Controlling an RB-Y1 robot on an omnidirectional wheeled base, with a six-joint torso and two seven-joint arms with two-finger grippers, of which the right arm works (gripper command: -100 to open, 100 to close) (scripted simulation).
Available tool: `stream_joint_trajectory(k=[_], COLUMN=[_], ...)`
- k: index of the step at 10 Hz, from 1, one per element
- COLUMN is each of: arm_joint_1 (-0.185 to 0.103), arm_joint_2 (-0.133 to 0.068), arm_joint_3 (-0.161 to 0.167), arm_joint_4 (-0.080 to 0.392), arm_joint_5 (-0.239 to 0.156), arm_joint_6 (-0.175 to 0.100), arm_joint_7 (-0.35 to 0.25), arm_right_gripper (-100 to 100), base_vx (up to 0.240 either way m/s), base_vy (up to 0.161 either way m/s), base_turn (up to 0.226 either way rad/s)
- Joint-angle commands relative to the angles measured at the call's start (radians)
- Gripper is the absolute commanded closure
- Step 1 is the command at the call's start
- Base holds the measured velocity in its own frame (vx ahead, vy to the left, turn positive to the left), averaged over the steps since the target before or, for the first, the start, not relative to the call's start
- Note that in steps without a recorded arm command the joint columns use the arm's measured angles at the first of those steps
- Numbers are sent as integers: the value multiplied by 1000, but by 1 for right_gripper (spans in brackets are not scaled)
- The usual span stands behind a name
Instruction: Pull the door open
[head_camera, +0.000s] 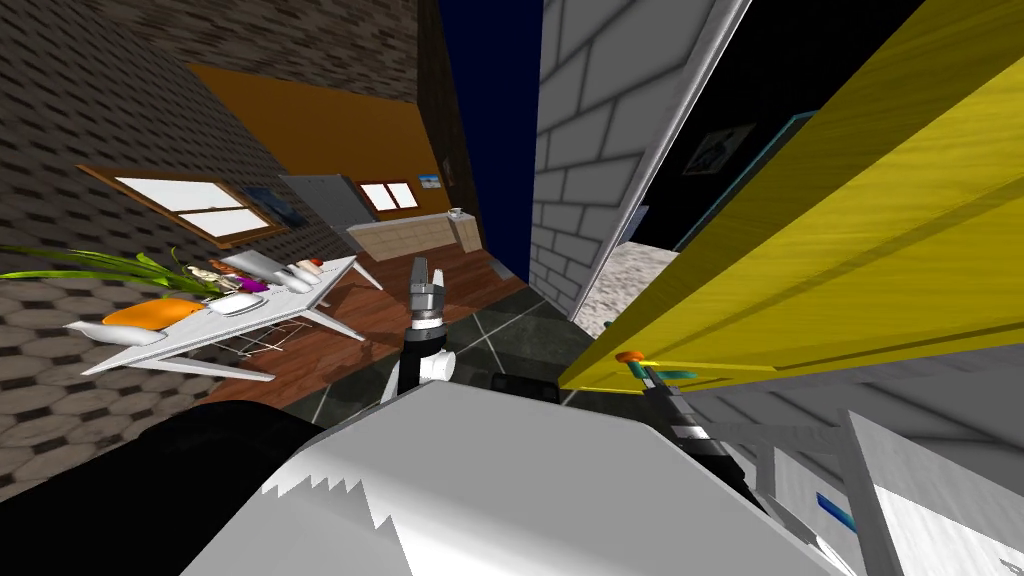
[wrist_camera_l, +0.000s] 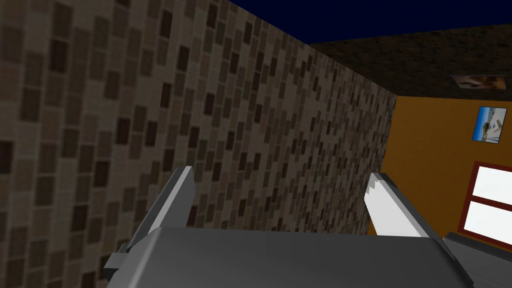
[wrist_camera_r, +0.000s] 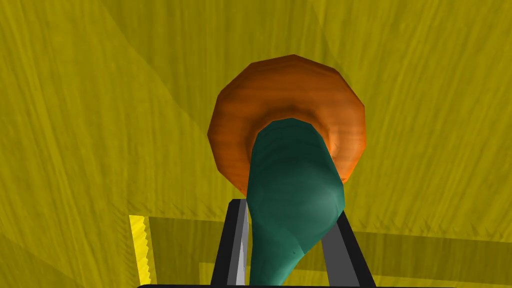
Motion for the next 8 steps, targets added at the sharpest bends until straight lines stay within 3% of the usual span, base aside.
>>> stream_joint_trajectory(k=[1,8], arm_joint_1=[-2,-22], arm_joint_2=[-8,-5], arm_joint_3=[-2,13], arm_joint_4=[19,51], arm_joint_5=[-4,2], arm_joint_6=[-17,-38], arm_joint_7=[-2,-10], arm_right_gripper=[100,100], base_vx=[-185,-170], base_vy=[-65,-62], base_turn=[141,123])
